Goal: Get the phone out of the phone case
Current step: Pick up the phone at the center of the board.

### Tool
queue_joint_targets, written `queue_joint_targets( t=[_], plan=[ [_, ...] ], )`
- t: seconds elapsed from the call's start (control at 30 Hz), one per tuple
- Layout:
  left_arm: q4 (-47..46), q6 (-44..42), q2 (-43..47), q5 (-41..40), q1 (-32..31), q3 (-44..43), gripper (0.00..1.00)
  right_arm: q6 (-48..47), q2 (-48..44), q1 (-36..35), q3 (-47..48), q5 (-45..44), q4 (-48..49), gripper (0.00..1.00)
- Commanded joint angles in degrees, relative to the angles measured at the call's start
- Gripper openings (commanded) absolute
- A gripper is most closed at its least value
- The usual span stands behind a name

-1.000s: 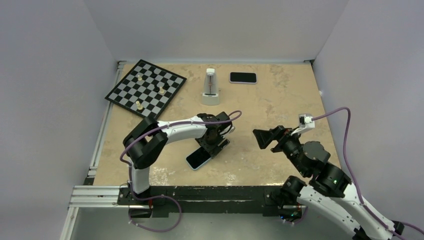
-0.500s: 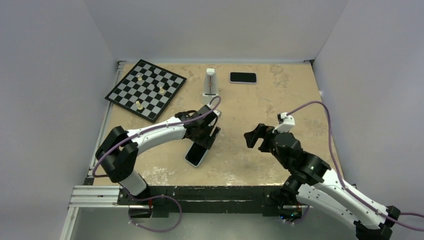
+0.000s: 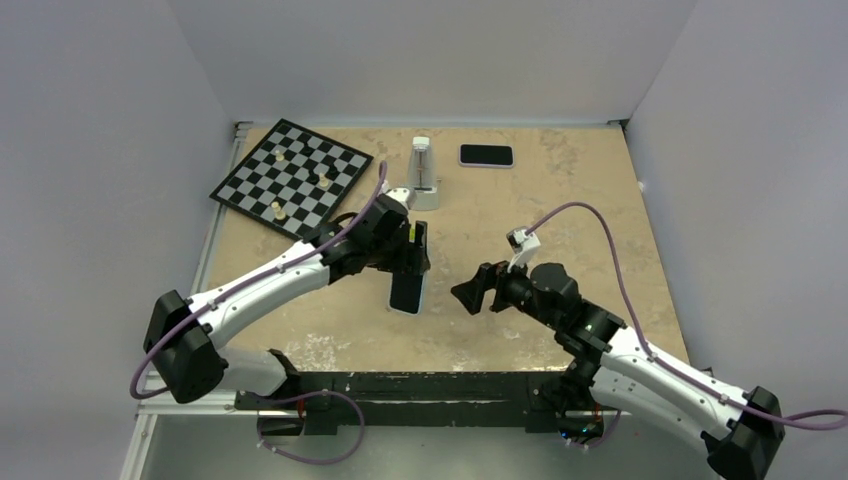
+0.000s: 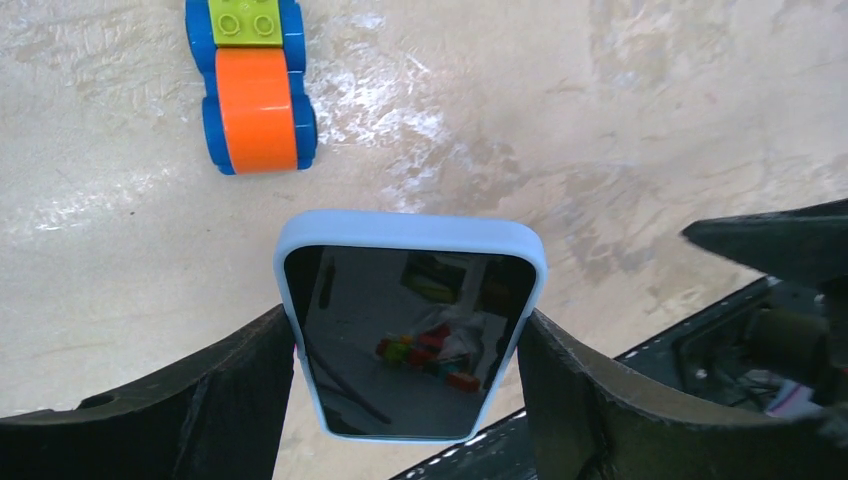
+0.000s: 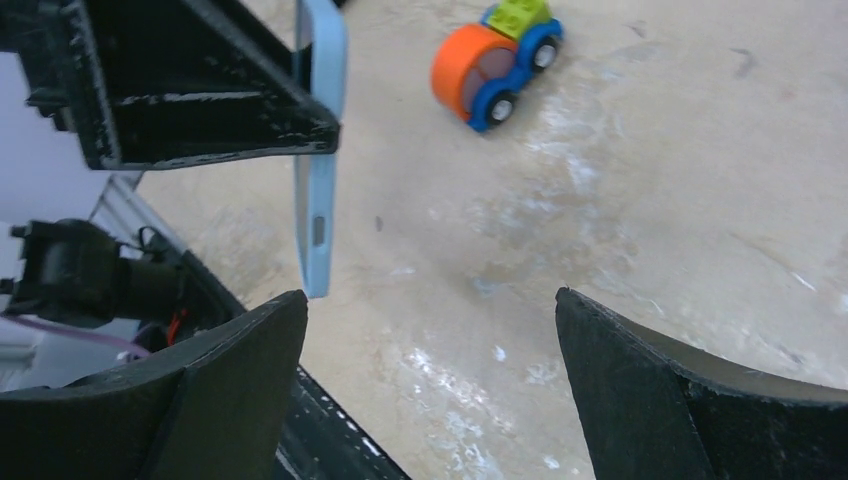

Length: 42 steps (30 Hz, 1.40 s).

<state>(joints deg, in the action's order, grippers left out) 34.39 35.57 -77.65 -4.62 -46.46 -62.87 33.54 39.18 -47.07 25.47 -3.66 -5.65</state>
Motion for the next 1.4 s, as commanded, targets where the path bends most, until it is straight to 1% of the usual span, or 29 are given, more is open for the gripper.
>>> queue_joint_targets(
  t=[0.0, 0.1, 0.17, 0.3, 0.37, 0.47, 0.63, 0.7, 0.73, 0.77, 0.83, 0.87, 0.9, 0.93, 0.97, 1.03, 1.07, 1.13, 1.17, 1.23, 1.37],
  plan=[
    [-5.69, 9.16, 2.45, 3.1, 0.73, -2.36, 0.0, -3.06, 3.29, 0.25, -0.01, 11.23, 13.96, 0.98],
    [-7.77, 13.48, 2.18, 4.33, 0.93, -3.26, 0.0, -0.97, 7.05, 0.23, 1.02, 10.61, 16.47, 0.96],
    [-10.21, 16.46, 1.95, 5.68, 0.91, -3.39, 0.0, -0.16, 9.45, 0.22, 2.34, 8.67, 15.89, 0.95],
    [-14.11, 20.07, 1.42, 8.16, 0.87, -3.78, 0.0, 1.53, 13.37, 0.22, 3.6, 7.38, 16.06, 0.91],
    [-14.99, 21.1, 1.07, 8.88, 0.92, -4.14, 0.0, 2.56, 14.43, 0.22, 3.12, 7.76, 18.09, 0.88],
    [-15.27, 22.08, 0.35, 9.13, 0.92, -4.57, 0.0, 3.7, 15.4, 0.22, 2.02, 8.53, 21.26, 0.83],
    [-17.16, 24.89, -0.76, 10.42, 0.88, -4.45, 0.0, 3.3, 18.21, 0.23, 3.29, 9.88, 21.55, 0.73],
    [-17.75, 26.35, -1.24, 11.04, 0.85, -4.5, 0.0, 3.3, 19.2, 0.22, 3.6, 10.11, 21.77, 0.65],
    [-18.16, 26.99, -1.52, 11.34, 0.89, -4.46, 0.0, 3.55, 19.55, 0.22, 3.66, 10.52, 21.94, 0.58],
    [-18.21, 27.39, -1.58, 11.45, 0.89, -4.45, 0.0, 3.9, 19.69, 0.22, 3.7, 10.82, 22.19, 0.47],
    [-18.7, 27.63, -1.5, 11.79, 0.85, -4.1, 0.0, 3.61, 19.0, 0.22, 3.87, 10.64, 21.4, 0.22],
    [-19.01, 27.62, -1.35, 12.01, 0.9, -3.79, 0.0, 3.49, 18.28, 0.22, 3.91, 10.1, 20.56, 0.06],
    [-19.64, 27.58, -1.11, 11.94, 0.92, -3.2, 0.0, 3.44, 17.18, 0.22, 3.84, 9.25, 19.76, 0.0],
    [-20.65, 27.43, -0.82, 11.92, 0.88, -2.55, 0.0, 3.38, 16.35, 0.22, 3.49, 8.46, 19.47, 0.0],
    [-21.84, 27.07, -0.62, 12.06, 0.86, -2.04, 0.09, 3.38, 15.42, 0.33, 3.02, 7.95, 19.53, 0.0],
    [-22.43, 26.01, -0.28, 12.09, 0.92, -1.89, 0.43, 3.19, 13.74, 0.6, 2.3, 7.97, 19.79, 0.0],
    [-22.33, 25.37, -0.07, 11.84, 0.9, -1.78, 0.57, 2.93, 12.85, 0.89, 2.13, 8.9, 19.55, 0.0],
    [-22.31, 24.03, 0.93, 10.43, 0.93, -0.91, 0.72, 2.66, 10.4, 1.84, 1.78, 10.71, 18.68, 0.0],
    [-22.76, 23.27, 1.77, 9.79, 1.03, -0.14, 0.75, 2.38, 8.93, 2.46, 1.59, 11.52, 18.23, 0.0],
    [-23.22, 20.13, 3.85, 8.64, 1.21, 1.06, 0.78, 2.39, 6.18, 4.64, 0.94, 13.14, 16.77, 0.0],
    [-19.48, 12.75, 7.91, 5.03, 1.67, 1.21, 0.83, 3.57, 2.98, 11.94, -0.73, 20.35, 15.62, 0.0]
  ],
)
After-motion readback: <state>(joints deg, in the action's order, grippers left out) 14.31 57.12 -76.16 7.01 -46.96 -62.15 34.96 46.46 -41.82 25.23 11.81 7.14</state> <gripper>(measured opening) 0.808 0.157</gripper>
